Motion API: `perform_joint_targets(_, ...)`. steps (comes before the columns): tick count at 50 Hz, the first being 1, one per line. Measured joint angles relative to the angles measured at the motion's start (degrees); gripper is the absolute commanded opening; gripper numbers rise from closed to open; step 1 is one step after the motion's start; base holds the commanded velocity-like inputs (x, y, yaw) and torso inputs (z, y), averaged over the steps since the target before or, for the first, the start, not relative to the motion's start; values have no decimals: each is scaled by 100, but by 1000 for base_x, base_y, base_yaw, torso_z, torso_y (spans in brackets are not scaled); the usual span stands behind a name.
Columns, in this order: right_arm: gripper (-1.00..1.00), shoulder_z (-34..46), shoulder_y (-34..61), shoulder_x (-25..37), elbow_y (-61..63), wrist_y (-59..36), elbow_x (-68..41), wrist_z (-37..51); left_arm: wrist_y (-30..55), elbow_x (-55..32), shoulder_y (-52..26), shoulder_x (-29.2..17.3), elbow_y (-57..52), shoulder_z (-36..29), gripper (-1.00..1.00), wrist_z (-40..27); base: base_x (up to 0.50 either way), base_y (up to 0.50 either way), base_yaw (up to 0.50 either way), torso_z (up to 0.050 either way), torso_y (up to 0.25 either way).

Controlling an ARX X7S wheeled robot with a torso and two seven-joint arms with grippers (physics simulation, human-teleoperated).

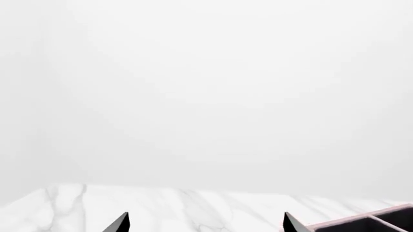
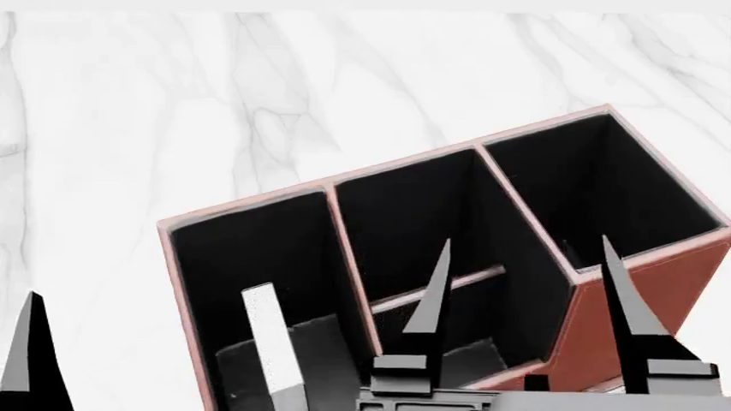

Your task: Pick up the book and place it in the left compartment of the caddy.

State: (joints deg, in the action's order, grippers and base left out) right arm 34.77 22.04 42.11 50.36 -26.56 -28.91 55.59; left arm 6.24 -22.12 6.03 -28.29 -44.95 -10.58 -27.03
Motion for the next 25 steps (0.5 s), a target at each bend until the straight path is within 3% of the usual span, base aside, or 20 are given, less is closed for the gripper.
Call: perform_joint_targets(25, 100, -1228, -1077, 1090, 524, 642, -341, 868, -355, -391, 543, -318, -167, 997, 100, -245, 0, 0, 0, 0, 0)
